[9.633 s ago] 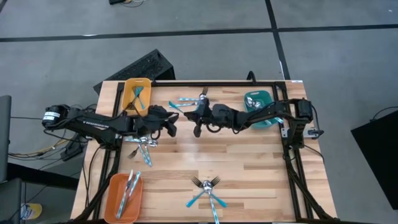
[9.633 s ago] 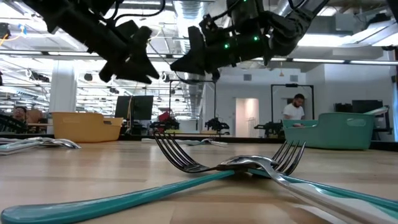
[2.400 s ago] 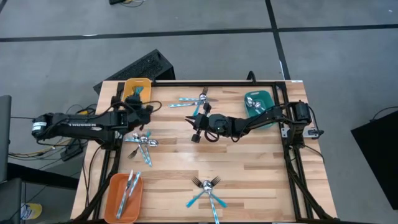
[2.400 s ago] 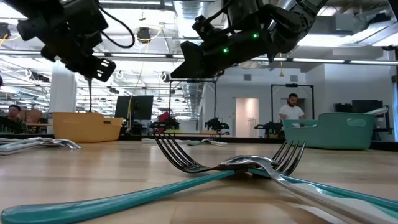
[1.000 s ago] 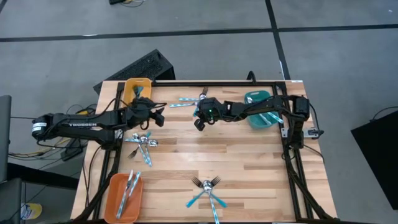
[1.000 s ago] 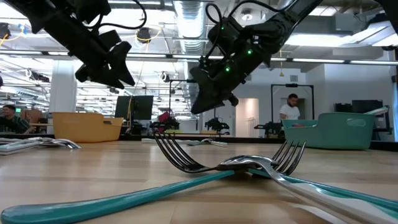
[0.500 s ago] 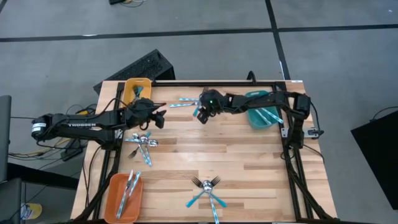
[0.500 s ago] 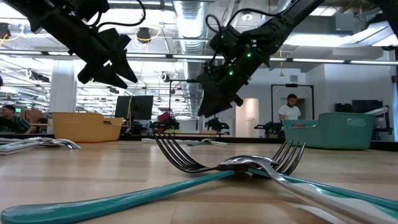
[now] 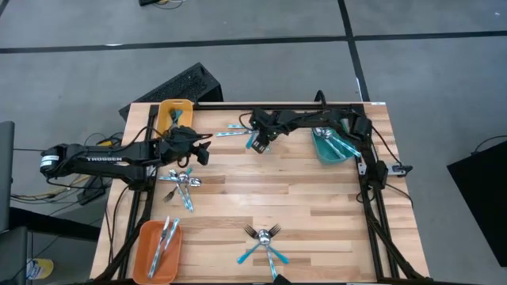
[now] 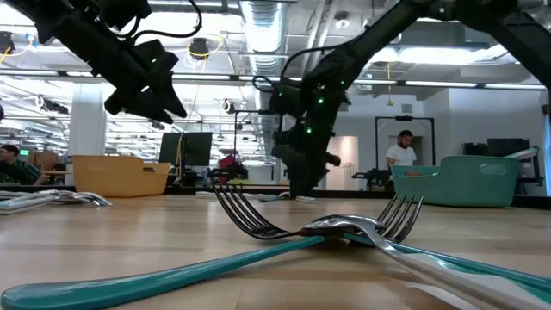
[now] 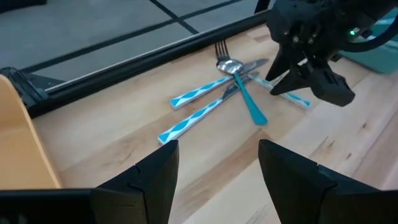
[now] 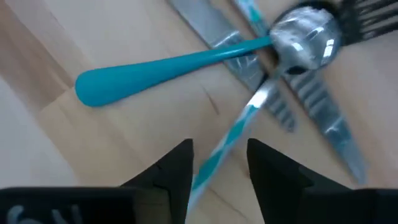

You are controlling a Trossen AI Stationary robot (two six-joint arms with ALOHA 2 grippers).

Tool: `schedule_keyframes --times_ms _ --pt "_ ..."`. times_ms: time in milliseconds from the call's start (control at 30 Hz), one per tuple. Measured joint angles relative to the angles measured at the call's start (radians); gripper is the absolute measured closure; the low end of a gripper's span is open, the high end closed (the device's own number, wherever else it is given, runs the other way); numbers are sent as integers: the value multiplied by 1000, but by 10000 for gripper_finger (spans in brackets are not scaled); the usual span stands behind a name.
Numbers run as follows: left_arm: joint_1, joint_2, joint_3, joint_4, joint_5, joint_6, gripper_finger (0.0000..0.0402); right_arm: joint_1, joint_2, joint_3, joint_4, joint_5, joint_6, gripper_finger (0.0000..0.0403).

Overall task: Sort silverware by color (type)
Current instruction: Put the white-blue spoon into the blue bin

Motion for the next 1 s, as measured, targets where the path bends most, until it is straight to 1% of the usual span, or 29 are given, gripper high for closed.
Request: schedule_keyframes --times_ms 167,233,367,400,433,467,500,567,600,667,800,900,1000 --pt "-20 0 0 -27 -9 -7 193 8 37 15 -37 0 15 267" --pt "-28 0 0 -38 -9 -11 193 18 37 14 -42 1 9 293" --pt "-53 -3 0 -47 -13 -29 193 41 22 11 -47 6 -33 363" --pt "-63 -6 0 -50 -12 -42 193 47 21 11 -41 -6 -45 378" --pt "-75 -9 0 -52 -11 -64 194 53 12 9 -33 -38 -61 384" --pt "-89 -16 0 -52 -8 -84 194 57 -4 2 -14 -117 -73 384" --pt "-107 -24 0 -53 -6 -100 194 69 -22 -13 23 -194 -77 383" --pt "-148 -45 0 -50 -18 -117 194 101 -48 -36 158 -262 -79 375" --pt "-170 -56 0 -52 -36 -124 194 114 -67 -50 215 -277 -77 373" --pt "-215 -81 0 -56 -81 -142 194 137 -96 -83 312 -289 -54 375" --pt "-303 -137 0 -60 -142 -176 194 158 -113 -177 539 -261 -14 382" --pt "-366 -171 0 -64 -183 -198 194 173 -116 -251 766 -264 37 382" --pt "-424 -190 0 -75 -278 -223 194 173 -119 -340 995 -295 75 382"
